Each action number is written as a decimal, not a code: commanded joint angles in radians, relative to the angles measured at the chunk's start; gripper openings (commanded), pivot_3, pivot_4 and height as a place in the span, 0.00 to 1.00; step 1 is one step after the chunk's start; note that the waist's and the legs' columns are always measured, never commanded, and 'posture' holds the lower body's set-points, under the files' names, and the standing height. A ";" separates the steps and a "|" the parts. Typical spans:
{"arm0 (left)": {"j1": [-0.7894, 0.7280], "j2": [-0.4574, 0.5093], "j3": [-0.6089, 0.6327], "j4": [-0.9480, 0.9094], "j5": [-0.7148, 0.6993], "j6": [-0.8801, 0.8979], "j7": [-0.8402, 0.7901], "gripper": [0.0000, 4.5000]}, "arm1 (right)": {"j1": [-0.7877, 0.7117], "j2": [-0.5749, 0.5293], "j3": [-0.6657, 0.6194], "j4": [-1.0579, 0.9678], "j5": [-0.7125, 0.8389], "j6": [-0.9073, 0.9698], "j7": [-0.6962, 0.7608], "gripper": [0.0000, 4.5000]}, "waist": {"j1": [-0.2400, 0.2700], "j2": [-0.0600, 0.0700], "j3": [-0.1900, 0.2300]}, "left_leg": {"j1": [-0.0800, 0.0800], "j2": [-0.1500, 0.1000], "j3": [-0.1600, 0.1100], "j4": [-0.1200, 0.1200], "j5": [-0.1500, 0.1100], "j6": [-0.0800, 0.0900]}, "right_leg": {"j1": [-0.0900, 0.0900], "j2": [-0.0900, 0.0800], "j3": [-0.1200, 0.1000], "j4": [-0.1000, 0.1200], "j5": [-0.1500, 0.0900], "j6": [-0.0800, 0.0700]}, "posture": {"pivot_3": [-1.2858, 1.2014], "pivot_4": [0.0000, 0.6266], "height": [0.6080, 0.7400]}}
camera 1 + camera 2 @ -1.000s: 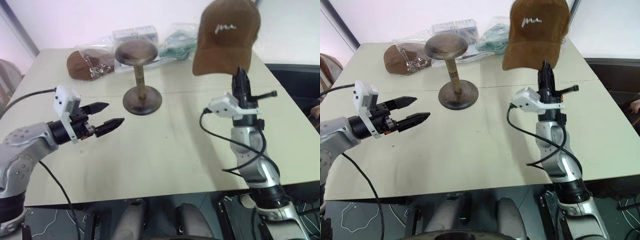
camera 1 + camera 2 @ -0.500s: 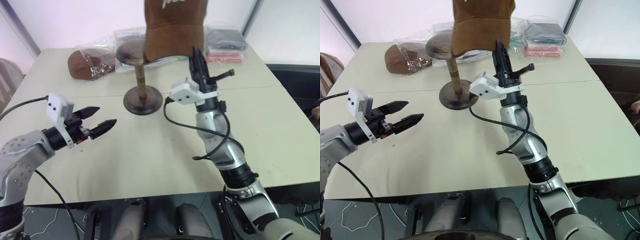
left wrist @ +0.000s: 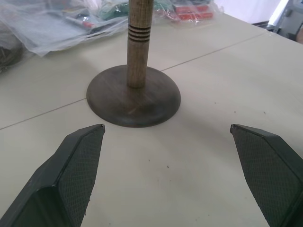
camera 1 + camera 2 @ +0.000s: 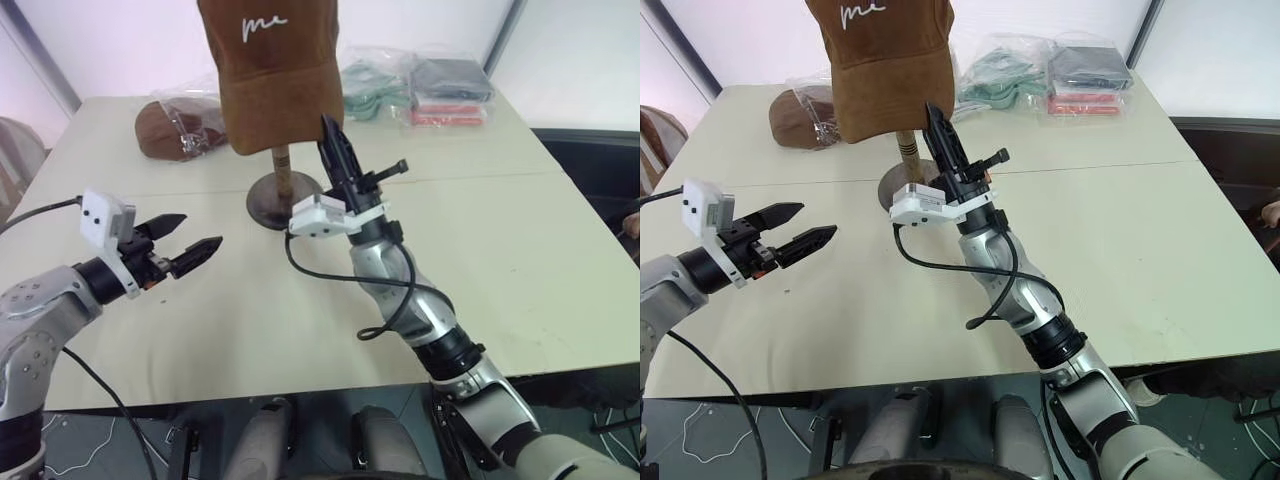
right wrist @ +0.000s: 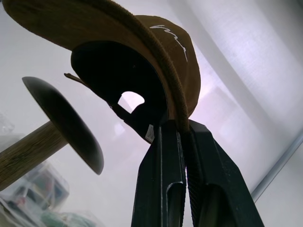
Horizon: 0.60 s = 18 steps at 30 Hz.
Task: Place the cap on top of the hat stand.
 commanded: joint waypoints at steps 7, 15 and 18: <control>0.023 0.036 0.072 -0.042 -0.020 0.016 0.002 1.00 | 0.041 0.036 0.023 0.115 -0.040 0.005 -0.131 0.01 | 0.000 0.000 0.000 | 0.000 0.000 0.000 0.000 0.000 0.000 | -0.001 0.000 0.000 0.001 0.000 0.000 | 0.52 0.24 1.00; 0.009 0.057 0.082 -0.041 -0.027 0.040 -0.002 1.00 | 0.086 0.045 0.077 0.241 -0.073 -0.007 -0.245 0.01 | 0.001 0.000 0.000 | 0.000 0.000 0.000 0.000 0.000 -0.001 | -0.003 0.000 0.000 0.002 0.000 0.000 | 0.52 0.24 1.00; 0.006 0.064 0.081 -0.038 -0.030 0.045 -0.005 1.00 | 0.104 0.047 0.086 0.241 -0.076 -0.008 -0.253 0.01 | 0.000 0.000 0.000 | 0.000 0.000 0.000 0.000 0.000 -0.001 | -0.004 0.000 0.000 0.002 0.000 0.000 | 0.52 0.24 1.00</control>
